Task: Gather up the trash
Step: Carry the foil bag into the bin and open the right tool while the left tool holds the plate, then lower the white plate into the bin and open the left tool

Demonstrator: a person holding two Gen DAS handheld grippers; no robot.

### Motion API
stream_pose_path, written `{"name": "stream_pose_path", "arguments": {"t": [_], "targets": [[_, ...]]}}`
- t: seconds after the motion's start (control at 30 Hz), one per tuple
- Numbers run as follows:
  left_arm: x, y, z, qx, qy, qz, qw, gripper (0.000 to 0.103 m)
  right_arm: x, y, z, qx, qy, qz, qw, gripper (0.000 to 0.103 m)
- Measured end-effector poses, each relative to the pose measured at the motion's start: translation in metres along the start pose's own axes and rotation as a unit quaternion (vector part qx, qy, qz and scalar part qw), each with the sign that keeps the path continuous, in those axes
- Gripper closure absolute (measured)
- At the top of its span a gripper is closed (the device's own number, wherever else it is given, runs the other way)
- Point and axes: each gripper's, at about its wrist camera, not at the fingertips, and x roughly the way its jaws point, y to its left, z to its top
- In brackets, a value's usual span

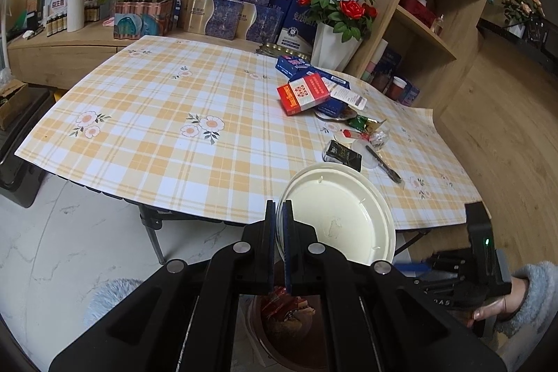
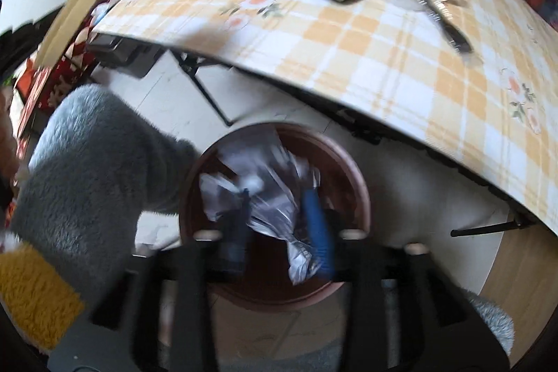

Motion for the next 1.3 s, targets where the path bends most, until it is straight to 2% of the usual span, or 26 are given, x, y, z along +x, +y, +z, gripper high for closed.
{"name": "stream_pose_path", "arguments": {"t": [0.07, 0.23, 0.3, 0.4, 0.63, 0.77, 1.03, 1.3], "targets": [[0.003, -0.002, -0.003, 0.007, 0.006, -0.002, 1.0, 0.099, -0.005, -0.004, 0.001, 0.006, -0.016, -0.003, 1.0, 0.051], [0.013, -0.011, -0.011, 0.021, 0.021, -0.008, 0.9995, 0.099, -0.03, -0.009, 0.001, 0.003, -0.085, -0.023, 0.996, 0.031], [0.018, -0.015, -0.013, 0.026, 0.027, -0.011, 0.9993, 0.099, -0.046, -0.007, -0.002, -0.009, -0.128, -0.043, 0.991, 0.017], [0.026, -0.025, -0.019, 0.046, 0.038, -0.017, 0.9981, 0.099, -0.066, -0.013, -0.007, -0.018, -0.182, -0.071, 0.981, 0.009], [0.048, -0.051, -0.035, 0.124, 0.052, -0.013, 0.9908, 0.099, -0.087, -0.026, -0.018, -0.033, -0.261, -0.126, 0.957, 0.006], [0.06, -0.058, -0.047, 0.153, 0.068, -0.014, 0.9858, 0.099, -0.085, -0.033, -0.021, -0.016, -0.267, -0.128, 0.955, 0.006], [0.089, -0.061, -0.062, 0.161, 0.129, -0.024, 0.9781, 0.099, -0.09, -0.046, -0.027, 0.027, -0.28, -0.122, 0.952, 0.006], [0.094, -0.08, -0.071, 0.198, 0.136, -0.029, 0.9704, 0.099, -0.09, -0.053, -0.031, 0.05, -0.273, -0.124, 0.953, 0.006]]}}
